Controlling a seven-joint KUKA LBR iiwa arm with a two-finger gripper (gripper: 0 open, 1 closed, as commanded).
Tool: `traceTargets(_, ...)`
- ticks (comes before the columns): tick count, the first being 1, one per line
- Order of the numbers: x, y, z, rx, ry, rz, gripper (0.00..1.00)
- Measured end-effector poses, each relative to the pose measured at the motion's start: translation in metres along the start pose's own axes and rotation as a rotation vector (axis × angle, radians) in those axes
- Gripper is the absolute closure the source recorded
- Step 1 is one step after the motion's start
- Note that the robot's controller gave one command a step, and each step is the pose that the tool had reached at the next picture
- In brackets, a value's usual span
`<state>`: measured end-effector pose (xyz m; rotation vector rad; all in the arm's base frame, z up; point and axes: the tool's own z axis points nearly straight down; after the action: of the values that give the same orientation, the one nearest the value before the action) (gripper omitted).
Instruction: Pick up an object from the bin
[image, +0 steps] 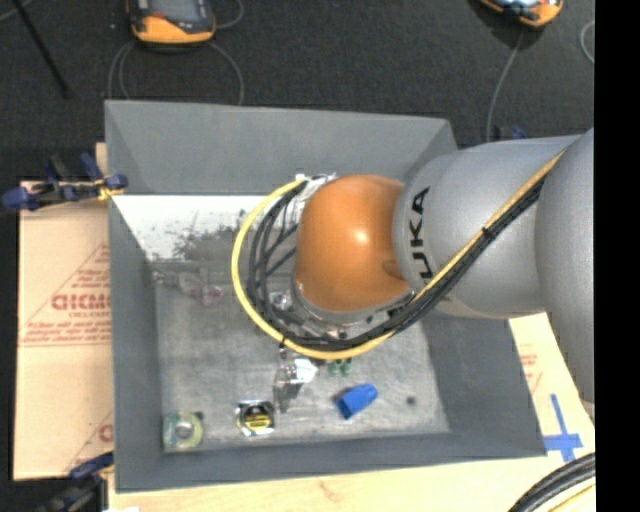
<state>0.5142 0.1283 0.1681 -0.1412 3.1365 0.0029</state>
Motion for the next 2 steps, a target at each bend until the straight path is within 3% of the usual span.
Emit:
traceTargets(1, 0.022, -0.016, 0.083, 0.003, 0.006, -0.372, 0.0)
traceTargets(2, 0.029, -0.002, 0.092, 0.006, -0.015, -0.6, 0.0)
